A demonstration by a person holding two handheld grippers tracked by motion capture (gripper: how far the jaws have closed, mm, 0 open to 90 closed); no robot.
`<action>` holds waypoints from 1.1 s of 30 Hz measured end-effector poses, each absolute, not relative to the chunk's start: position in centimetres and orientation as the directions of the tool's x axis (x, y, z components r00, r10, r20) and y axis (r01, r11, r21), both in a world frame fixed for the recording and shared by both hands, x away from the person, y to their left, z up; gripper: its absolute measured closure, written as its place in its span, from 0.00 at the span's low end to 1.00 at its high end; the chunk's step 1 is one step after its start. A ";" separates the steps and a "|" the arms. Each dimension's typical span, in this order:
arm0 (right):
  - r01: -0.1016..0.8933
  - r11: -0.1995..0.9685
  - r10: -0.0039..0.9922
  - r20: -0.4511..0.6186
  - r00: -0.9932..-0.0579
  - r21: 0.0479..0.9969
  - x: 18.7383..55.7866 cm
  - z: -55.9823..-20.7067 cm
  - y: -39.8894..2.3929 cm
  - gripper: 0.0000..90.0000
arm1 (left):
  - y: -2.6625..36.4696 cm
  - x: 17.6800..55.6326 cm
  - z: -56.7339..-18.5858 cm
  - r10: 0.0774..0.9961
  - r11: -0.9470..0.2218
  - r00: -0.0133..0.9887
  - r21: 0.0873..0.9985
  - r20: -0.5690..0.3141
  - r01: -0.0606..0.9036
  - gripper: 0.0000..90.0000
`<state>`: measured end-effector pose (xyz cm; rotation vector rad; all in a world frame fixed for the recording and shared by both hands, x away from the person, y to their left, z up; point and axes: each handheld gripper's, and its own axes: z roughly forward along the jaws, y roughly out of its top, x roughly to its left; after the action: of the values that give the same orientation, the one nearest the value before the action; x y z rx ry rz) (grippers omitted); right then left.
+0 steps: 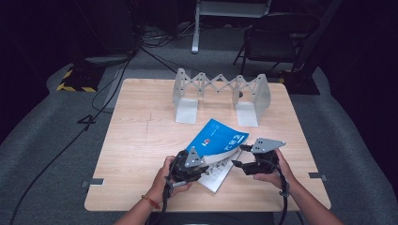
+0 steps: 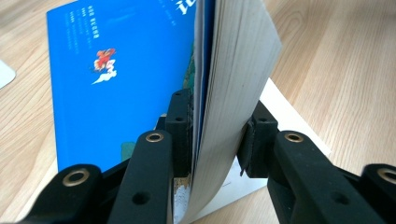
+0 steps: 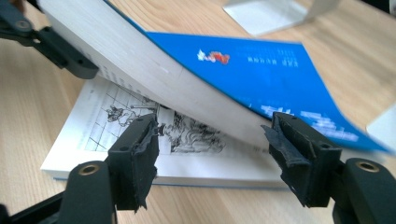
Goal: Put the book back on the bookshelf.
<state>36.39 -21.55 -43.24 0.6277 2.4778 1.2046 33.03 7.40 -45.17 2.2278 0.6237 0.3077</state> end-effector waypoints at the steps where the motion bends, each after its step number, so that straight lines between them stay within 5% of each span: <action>1: 0.229 0.557 0.504 -0.105 -0.857 0.799 36.4 -43.1 -21.3 0.36 | 7.7 33.1 -45.2 0.522 -0.574 0.853 0.749 0.023 0.331 0.77; 9: 0.157 0.589 0.416 -0.132 -0.900 0.793 37.8 -43.6 -20.3 0.32 | 8.8 33.5 -45.1 0.512 -0.563 0.859 0.758 0.009 0.328 0.77; 27: 0.133 0.673 0.397 -0.204 -0.895 0.727 40.8 -45.9 -20.4 0.31 | 10.0 33.7 -44.9 0.499 -0.554 0.867 0.767 -0.006 0.324 0.76; 33: 0.059 0.697 0.381 -0.300 -0.875 0.714 40.3 -47.0 -19.9 0.51 | 10.3 34.1 -45.2 0.494 -0.536 0.869 0.784 -0.010 0.313 0.74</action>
<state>40.25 -19.95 -47.02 0.3402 2.4778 1.0219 34.06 10.33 -45.19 2.1780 0.5812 0.2678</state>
